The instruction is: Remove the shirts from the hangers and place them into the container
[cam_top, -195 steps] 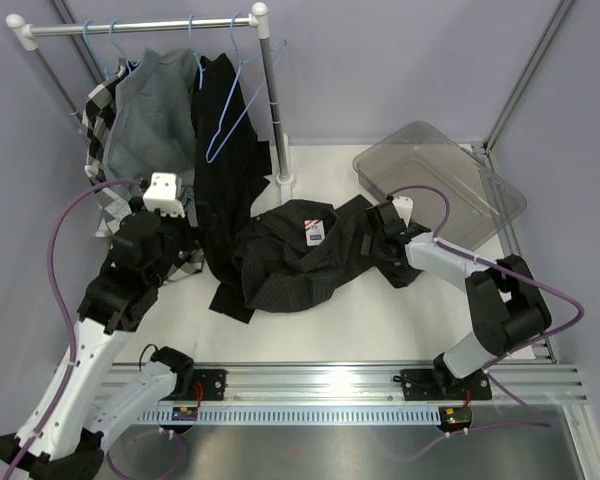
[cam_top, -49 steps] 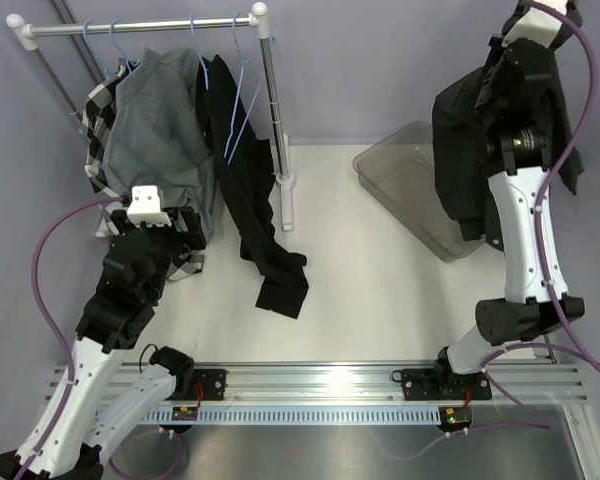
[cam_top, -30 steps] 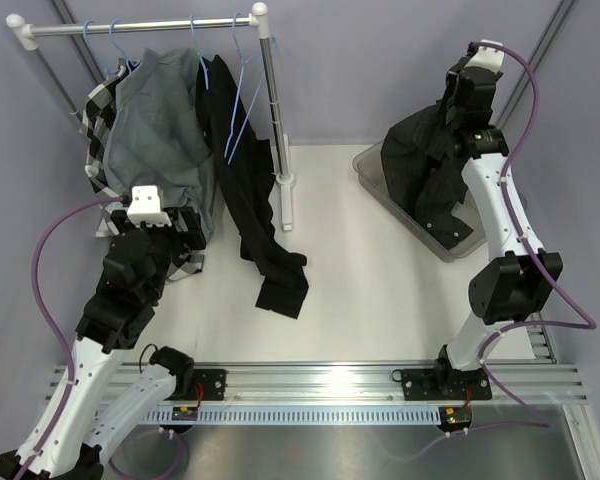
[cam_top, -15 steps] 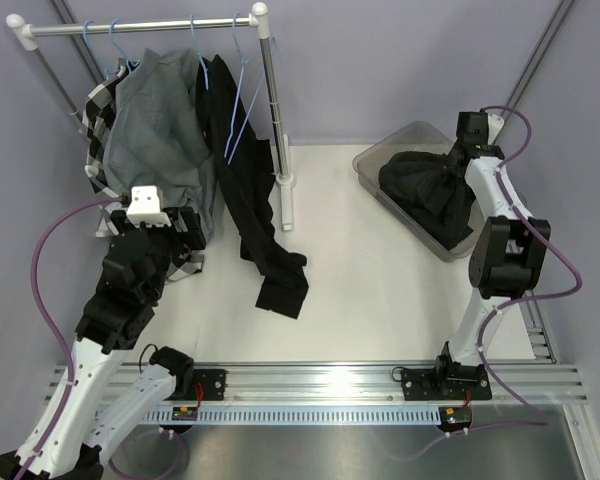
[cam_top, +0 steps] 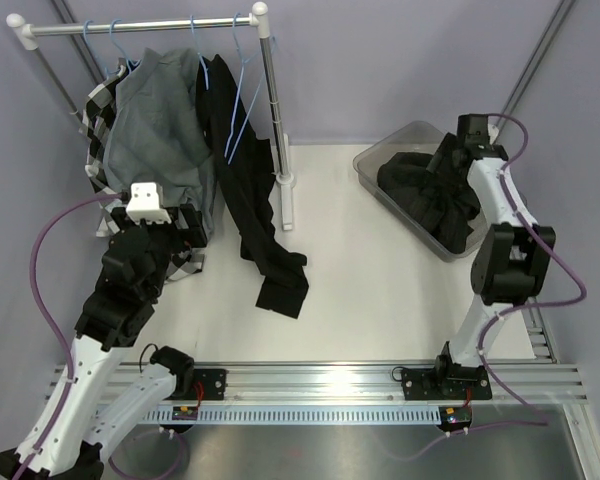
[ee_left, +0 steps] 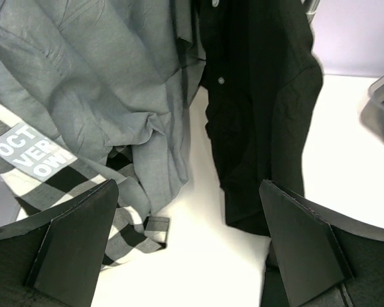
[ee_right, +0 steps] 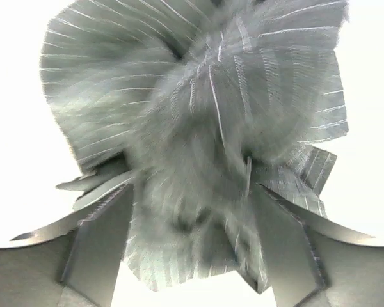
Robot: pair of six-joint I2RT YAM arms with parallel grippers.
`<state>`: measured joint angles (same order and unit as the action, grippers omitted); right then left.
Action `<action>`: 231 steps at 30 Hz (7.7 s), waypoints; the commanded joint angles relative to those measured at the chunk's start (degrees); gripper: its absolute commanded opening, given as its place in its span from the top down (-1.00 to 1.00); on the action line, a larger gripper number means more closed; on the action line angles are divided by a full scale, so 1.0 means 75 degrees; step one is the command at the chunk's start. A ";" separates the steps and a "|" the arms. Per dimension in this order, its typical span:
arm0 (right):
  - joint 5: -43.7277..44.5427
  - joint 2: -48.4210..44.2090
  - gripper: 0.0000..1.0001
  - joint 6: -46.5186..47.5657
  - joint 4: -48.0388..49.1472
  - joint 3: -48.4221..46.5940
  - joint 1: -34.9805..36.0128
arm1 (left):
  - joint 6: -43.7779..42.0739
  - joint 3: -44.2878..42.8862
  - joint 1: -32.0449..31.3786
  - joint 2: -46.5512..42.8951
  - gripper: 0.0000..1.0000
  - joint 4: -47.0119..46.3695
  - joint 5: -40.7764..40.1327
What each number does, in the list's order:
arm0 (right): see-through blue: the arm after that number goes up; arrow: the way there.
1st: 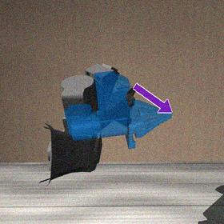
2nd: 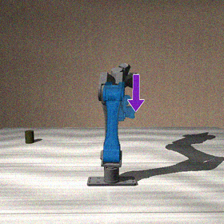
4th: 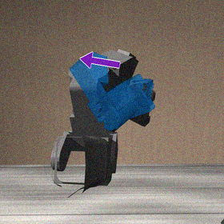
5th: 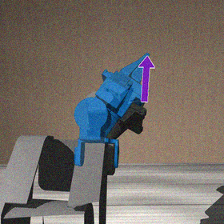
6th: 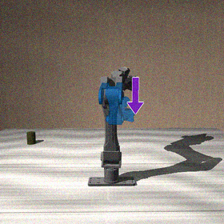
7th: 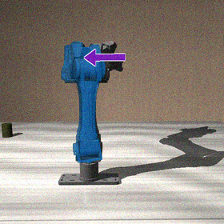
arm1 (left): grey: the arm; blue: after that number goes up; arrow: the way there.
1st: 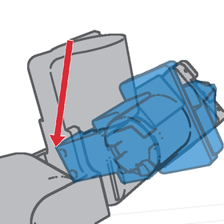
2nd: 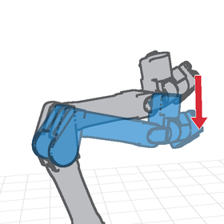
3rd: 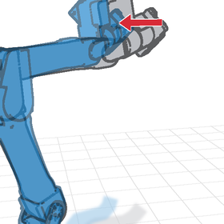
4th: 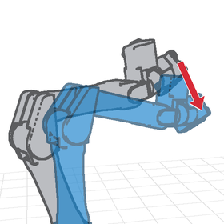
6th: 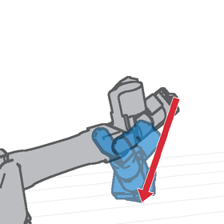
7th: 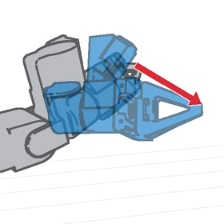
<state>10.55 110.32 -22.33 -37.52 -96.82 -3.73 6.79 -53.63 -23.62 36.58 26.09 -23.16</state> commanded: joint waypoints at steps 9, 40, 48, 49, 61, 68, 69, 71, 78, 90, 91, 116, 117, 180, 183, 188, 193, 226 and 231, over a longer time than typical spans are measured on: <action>-0.2249 -0.5390 -0.99 0.0154 0.1894 0.2882 0.0063 | 0.0747 -0.2269 0.0020 0.1519 -0.98 -0.0092 0.0557; -0.3574 -0.8253 -0.99 -0.0363 0.3233 0.6053 0.0743 | 0.0208 -0.6947 0.0125 0.7287 0.42 0.0190 -0.1541; -0.3551 -0.8264 -0.99 -0.0351 0.3209 0.6065 0.0755 | 0.0290 -0.6994 0.0254 0.7475 0.56 0.0342 -0.1331; -0.3562 -0.8253 -0.99 -0.0363 0.3221 0.6065 0.0755 | 0.0290 -0.6983 0.0278 0.7475 0.58 0.0354 -0.1330; -0.3562 -0.8218 -0.99 -0.0351 0.3280 0.6182 0.0790 | -0.0107 -0.7134 0.0372 0.7217 1.00 0.0354 -0.1202; -0.3551 -0.8194 -0.99 -0.0328 0.3338 0.6276 0.0837 | -0.0624 -0.7393 0.0372 0.6725 1.00 0.0342 -0.1178; -0.3562 -0.8217 -0.99 -0.0316 0.3338 0.6276 0.0860 | -0.0635 -0.7393 0.0372 0.6667 1.00 0.0354 -0.1166; -0.3539 -0.8218 -0.99 -0.0316 0.3327 0.6287 0.0860 | -0.0612 -0.7300 0.0372 0.6433 1.00 0.0354 -0.1085; -0.3539 -0.8136 -0.99 -0.0246 0.3327 0.6334 0.0942 | -0.0647 -0.6434 0.0372 0.5542 1.00 0.0261 -0.0979; -0.3433 -0.8007 -0.99 -0.0187 0.3350 0.6358 0.0966 | 0.0184 -0.3434 0.0372 0.3024 1.00 0.0809 -0.0710; -0.3433 -0.7983 -0.99 -0.0176 0.3373 0.6358 0.0989 | 0.0278 -0.3200 0.0372 0.2604 1.00 0.0904 -0.0663; -0.3504 -0.7737 -0.99 0.0140 0.3572 0.6381 0.1329 | 0.0350 -0.0689 0.0360 -0.0447 1.00 0.2569 0.4399; -0.3515 -0.7772 -0.99 0.0187 0.3584 0.6370 0.1399 | 0.0314 -0.0701 0.0360 -0.0482 1.00 0.2557 0.4481; -0.2824 -0.3765 0.67 0.2110 0.2518 0.0170 0.5325 | -0.0085 -0.3291 -0.2007 0.3338 1.00 0.0061 0.5256; -0.2696 -0.3776 1.00 0.2191 0.2483 0.0287 0.5325 | -0.0108 -0.3268 -0.2007 0.3338 1.00 0.0061 0.5186; -0.1993 -0.3975 1.00 0.2484 0.2401 0.0545 0.5325 | -0.0143 -0.3256 -0.2019 0.3338 0.25 0.0061 0.5021; -0.1665 -0.4151 1.00 0.2707 0.2413 0.0861 0.5337 | -0.0050 -0.3525 -0.2007 0.3455 -0.42 0.0061 0.4799; -0.1148 -0.4421 1.00 0.2918 0.2541 0.1354 0.5513 | 0.0162 -0.4147 -0.2089 0.5143 0.28 0.0084 0.5279; -0.1102 -0.4444 1.00 0.2918 0.2541 0.1354 0.5513 | 0.0150 -0.4112 -0.2089 0.5154 0.44 0.0084 0.5279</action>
<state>0.27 79.55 -1.69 -21.30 -86.11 37.01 8.40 -84.73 -39.03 76.23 28.95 14.74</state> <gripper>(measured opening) 0.049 0.297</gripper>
